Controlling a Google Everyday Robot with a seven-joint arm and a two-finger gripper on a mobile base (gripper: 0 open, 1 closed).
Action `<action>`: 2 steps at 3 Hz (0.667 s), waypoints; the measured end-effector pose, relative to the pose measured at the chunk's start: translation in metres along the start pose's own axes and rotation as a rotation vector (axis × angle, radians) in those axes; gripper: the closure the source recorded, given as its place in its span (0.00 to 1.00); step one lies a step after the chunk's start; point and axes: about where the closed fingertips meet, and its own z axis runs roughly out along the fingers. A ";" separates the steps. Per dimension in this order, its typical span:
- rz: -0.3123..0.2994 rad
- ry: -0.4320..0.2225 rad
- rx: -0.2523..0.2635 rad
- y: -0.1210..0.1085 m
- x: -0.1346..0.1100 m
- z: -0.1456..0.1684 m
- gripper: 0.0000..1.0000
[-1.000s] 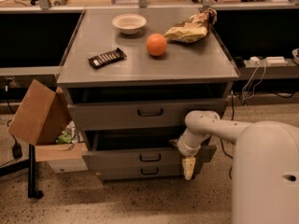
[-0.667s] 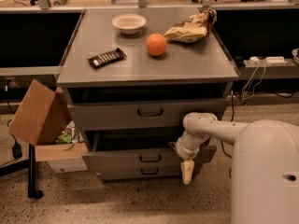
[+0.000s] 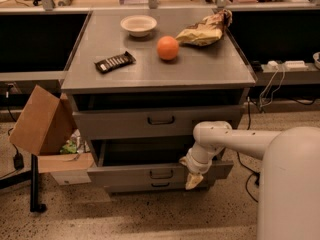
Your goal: Open middle drawer
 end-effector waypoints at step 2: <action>0.001 0.000 0.000 -0.002 -0.003 -0.009 0.95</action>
Offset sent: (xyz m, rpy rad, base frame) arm -0.0710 0.0235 0.0303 -0.0134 0.0516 -0.0400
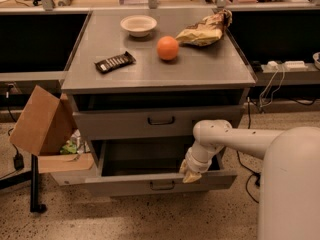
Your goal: Open middle drawer
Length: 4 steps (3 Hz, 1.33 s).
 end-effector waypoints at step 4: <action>0.009 -0.001 0.013 0.004 -0.009 -0.006 0.30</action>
Offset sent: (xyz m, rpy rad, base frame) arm -0.0050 0.0059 0.0090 0.0022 -0.0096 -0.0125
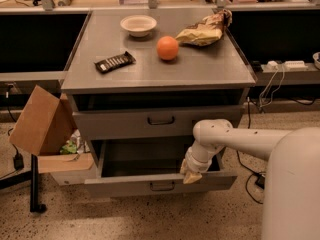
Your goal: Open middle drawer
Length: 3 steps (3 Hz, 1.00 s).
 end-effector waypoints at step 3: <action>0.000 0.000 0.000 0.000 0.000 0.000 0.00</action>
Offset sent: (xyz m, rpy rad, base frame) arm 0.0000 0.0000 0.0000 0.0000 0.0000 0.0000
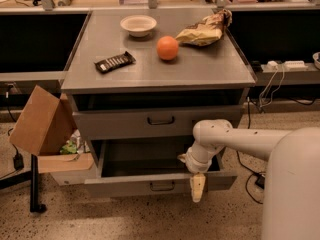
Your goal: Open middle drawer
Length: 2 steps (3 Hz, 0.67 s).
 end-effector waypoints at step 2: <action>0.033 -0.001 -0.072 0.032 0.017 0.026 0.00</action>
Offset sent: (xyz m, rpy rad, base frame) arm -0.0450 -0.0237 -0.0366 -0.0295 0.1075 -0.0256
